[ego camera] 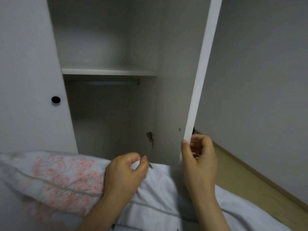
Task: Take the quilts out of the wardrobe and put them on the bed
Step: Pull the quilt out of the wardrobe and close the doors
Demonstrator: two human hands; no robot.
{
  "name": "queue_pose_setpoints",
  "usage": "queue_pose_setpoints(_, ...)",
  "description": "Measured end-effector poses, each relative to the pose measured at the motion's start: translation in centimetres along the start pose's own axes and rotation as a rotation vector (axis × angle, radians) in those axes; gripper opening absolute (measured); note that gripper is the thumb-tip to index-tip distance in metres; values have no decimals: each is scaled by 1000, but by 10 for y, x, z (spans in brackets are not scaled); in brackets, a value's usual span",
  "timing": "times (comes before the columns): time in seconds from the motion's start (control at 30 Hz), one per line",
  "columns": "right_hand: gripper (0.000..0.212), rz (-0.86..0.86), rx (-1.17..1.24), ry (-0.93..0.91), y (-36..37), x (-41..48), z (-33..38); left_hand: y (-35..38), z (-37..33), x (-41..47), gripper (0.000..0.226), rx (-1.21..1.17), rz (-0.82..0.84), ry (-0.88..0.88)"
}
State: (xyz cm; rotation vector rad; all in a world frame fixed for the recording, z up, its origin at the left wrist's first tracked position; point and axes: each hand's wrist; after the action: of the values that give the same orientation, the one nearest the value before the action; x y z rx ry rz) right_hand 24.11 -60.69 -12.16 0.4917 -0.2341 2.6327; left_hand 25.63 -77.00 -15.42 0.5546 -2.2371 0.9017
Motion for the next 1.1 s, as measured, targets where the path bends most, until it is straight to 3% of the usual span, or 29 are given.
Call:
queue_pose_setpoints(0.37, 17, 160, -10, -70, 55, -22, 21, -57, 38, -3, 49, 63, -93, -57)
queue_pose_setpoints(0.73, 22, 277, 14, -116, 120, -38, 30, -101, 70, -8, 40, 126, -136, -151)
queue_pose_setpoints(0.93, 36, 366, -33, -116, 160, -34, 40, -111, 87, -4, 48, 220, -169, -226)
queue_pose_setpoints(1.1, 57, 497, -68, -17, 196, -16, 42, -121, 108, 3, 34, 261, -214, -266)
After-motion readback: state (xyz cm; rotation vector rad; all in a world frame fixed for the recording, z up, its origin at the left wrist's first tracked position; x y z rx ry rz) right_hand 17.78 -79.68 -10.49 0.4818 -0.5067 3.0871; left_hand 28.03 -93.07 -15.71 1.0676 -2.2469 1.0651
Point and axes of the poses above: each hand's wrist, its own x-axis towards the middle knuckle, its own y-axis out of the palm, z = x × y, and after that the axes turned 10 degrees about y, right-handed
